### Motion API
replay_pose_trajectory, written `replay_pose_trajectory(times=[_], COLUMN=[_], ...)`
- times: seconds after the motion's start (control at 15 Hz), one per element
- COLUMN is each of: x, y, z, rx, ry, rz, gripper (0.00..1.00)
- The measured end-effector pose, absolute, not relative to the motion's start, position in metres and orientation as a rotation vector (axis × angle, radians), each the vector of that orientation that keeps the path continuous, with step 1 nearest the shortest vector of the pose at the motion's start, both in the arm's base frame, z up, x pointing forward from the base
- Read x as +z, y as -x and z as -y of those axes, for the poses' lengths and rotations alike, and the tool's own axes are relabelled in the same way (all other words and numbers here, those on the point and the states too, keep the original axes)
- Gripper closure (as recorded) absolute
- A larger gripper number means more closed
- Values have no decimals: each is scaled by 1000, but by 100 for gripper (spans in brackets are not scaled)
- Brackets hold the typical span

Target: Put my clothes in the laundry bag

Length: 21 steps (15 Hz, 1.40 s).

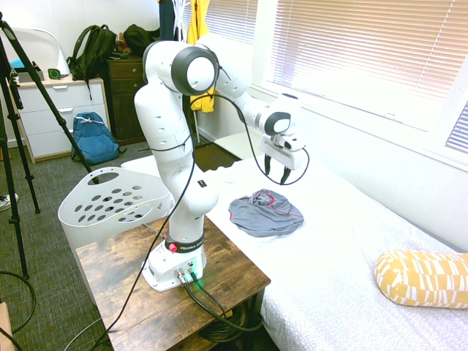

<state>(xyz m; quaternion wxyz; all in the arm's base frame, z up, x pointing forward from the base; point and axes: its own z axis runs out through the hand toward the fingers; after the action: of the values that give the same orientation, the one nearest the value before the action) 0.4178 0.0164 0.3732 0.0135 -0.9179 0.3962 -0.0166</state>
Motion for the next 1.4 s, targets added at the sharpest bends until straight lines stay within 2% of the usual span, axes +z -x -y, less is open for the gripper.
replay_pose_trajectory(times=[0.2, 0.47, 1.07, 1.4], x=[375, 364, 180, 107], y=[-426, -490, -624, -649], z=[-21, -48, -129, -187], rx=[-80, -128, 3, 87], ry=[2868, 2885, 2965, 2925], rz=[-1229, -1164, -996, -952], gripper=[0, 0, 0, 0])
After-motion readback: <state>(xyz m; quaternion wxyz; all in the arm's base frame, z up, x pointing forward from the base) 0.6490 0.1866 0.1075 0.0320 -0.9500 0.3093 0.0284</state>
